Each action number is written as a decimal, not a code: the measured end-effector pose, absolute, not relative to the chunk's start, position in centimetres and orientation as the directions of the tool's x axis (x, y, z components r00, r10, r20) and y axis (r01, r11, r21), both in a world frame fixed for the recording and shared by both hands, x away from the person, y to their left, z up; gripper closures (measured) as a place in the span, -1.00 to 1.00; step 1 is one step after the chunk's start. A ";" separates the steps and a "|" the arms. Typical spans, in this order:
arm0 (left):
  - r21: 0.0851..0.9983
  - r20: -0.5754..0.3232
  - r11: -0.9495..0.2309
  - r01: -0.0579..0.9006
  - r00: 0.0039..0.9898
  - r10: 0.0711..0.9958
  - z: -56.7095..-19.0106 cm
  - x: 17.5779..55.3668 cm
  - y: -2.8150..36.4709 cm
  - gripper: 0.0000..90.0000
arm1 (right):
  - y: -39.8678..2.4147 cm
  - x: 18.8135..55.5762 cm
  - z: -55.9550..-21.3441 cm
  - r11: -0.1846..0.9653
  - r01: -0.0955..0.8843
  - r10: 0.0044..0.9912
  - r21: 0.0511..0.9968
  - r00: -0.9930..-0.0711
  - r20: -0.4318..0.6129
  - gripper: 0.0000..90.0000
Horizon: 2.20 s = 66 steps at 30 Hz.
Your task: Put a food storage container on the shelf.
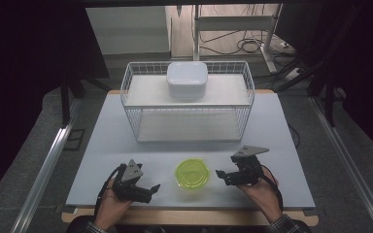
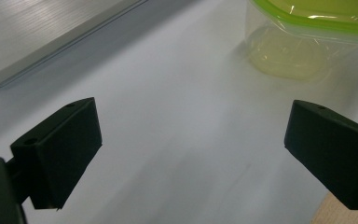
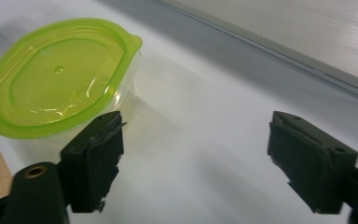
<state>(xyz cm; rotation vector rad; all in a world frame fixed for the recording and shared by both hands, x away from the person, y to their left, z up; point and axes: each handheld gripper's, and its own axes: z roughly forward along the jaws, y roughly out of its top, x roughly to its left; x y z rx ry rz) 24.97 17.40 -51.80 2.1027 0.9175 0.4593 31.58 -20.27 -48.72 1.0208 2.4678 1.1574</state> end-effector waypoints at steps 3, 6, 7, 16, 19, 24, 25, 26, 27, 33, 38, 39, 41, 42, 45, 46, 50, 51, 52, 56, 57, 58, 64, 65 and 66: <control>0.776 0.020 -0.437 0.454 0.675 0.738 -51.8 25.0 17.4 -0.92 | -20.1 31.6 -48.8 0.444 0.486 0.670 0.753 -0.738 0.081 -0.83; 0.774 0.025 -0.443 0.452 0.678 0.734 -51.9 25.0 17.3 -0.92 | -19.9 31.7 -48.9 0.431 0.487 0.658 0.759 -0.746 0.105 -0.87; 0.773 0.028 -0.447 0.451 0.679 0.733 -51.9 25.0 17.3 -0.92 | -19.8 31.7 -48.9 0.431 0.497 0.657 0.753 -0.745 0.116 -0.88; 0.775 0.033 -0.447 0.446 0.679 0.734 -51.9 25.0 17.2 -0.92 | -18.5 31.9 -48.0 0.381 0.534 0.642 0.754 -0.740 0.199 -0.80; 0.775 0.037 -0.450 0.444 0.679 0.733 -51.9 25.0 17.2 -0.92 | -18.1 32.2 -47.9 0.371 0.563 0.623 0.739 -0.741 0.251 -0.56; 0.774 0.037 -0.451 0.444 0.679 0.733 -51.9 25.0 17.2 -0.92 | -17.4 33.1 -48.2 0.347 0.611 0.598 0.712 -0.728 0.334 -0.19; 0.774 0.037 -0.451 0.445 0.679 0.733 -51.9 25.0 17.2 -0.92 | -17.3 33.3 -48.4 0.333 0.627 0.601 0.704 -0.716 0.354 -0.13; 0.774 0.038 -0.451 0.444 0.679 0.733 -51.9 25.0 17.2 -0.92 | -17.3 33.5 -48.5 0.322 0.641 0.595 0.697 -0.709 0.378 -0.06; 0.774 0.038 -0.452 0.444 0.679 0.733 -51.9 25.0 17.2 -0.92 | -17.4 33.7 -48.7 0.309 0.663 0.595 0.682 -0.694 0.405 -0.01; 0.770 0.046 -0.461 0.441 0.682 0.730 -51.9 25.0 17.1 -0.92 | -17.5 34.6 -49.4 0.253 0.753 0.575 0.608 -0.622 0.531 0.24; 0.769 0.049 -0.463 0.440 0.682 0.730 -51.9 25.0 17.1 -0.92 | -17.4 35.2 -49.8 0.248 0.775 0.562 0.581 -0.604 0.565 0.37; 0.769 0.049 -0.463 0.440 0.682 0.730 -51.9 25.0 17.1 -0.92 | -17.3 35.4 -49.9 0.244 0.781 0.554 0.575 -0.599 0.578 0.41; 0.769 0.050 -0.464 0.440 0.682 0.730 -51.9 25.0 17.1 -0.92 | -17.1 35.6 -50.0 0.241 0.790 0.549 0.564 -0.590 0.591 0.51; 0.769 0.051 -0.465 0.439 0.683 0.729 -51.9 25.0 17.1 -0.92 | -17.1 35.7 -50.1 0.240 0.794 0.548 0.558 -0.585 0.598 0.56; 0.769 0.052 -0.466 0.438 0.683 0.728 -51.9 24.9 17.1 -0.92 | -17.0 36.0 -50.4 0.229 0.810 0.529 0.539 -0.569 0.630 0.70; 0.769 0.053 -0.467 0.438 0.683 0.728 -51.9 24.9 17.1 -0.92 | -17.0 36.0 -50.4 0.221 0.818 0.522 0.531 -0.559 0.644 0.73; 0.769 0.054 -0.466 0.437 0.683 0.728 -51.9 24.9 17.1 -0.92 | -17.1 36.2 -50.7 0.190 0.850 0.496 0.491 -0.515 0.699 0.80; 0.769 0.054 -0.466 0.438 0.682 0.729 -51.9 24.9 17.1 -0.92 | -17.2 36.1 -50.7 0.189 0.852 0.495 0.489 -0.513 0.702 0.81; 0.769 0.052 -0.464 0.439 0.681 0.731 -51.9 24.9 17.1 -0.92 | -17.2 36.1 -50.6 0.190 0.850 0.495 0.491 -0.515 0.700 0.81; 0.772 0.054 -0.462 0.436 0.680 0.731 -51.9 24.9 17.1 -0.92 | -17.4 35.9 -50.1 0.174 0.845 0.494 0.505 -0.519 0.698 0.81; 0.771 0.056 -0.465 0.436 0.681 0.730 -51.9 24.9 17.2 -0.92 | -17.5 35.9 -50.0 0.165 0.846 0.486 0.507 -0.517 0.705 0.81; 0.772 0.052 -0.461 0.437 0.679 0.732 -51.9 24.9 17.1 -0.92 | -17.6 35.9 -49.8 0.158 0.847 0.482 0.508 -0.515 0.709 0.82; 0.774 0.052 -0.457 0.437 0.676 0.735 -51.9 25.0 17.2 -0.92 | -18.1 36.0 -48.9 0.124 0.840 0.467 0.528 -0.519 0.716 0.82; 0.775 0.051 -0.456 0.438 0.675 0.736 -51.9 25.0 17.3 -0.92 | -18.2 36.0 -48.7 0.118 0.839 0.464 0.531 -0.519 0.718 0.82; 0.775 0.047 -0.452 0.441 0.674 0.737 -51.9 25.0 17.3 -0.92 | -18.3 36.0 -48.4 0.112 0.836 0.460 0.537 -0.523 0.718 0.82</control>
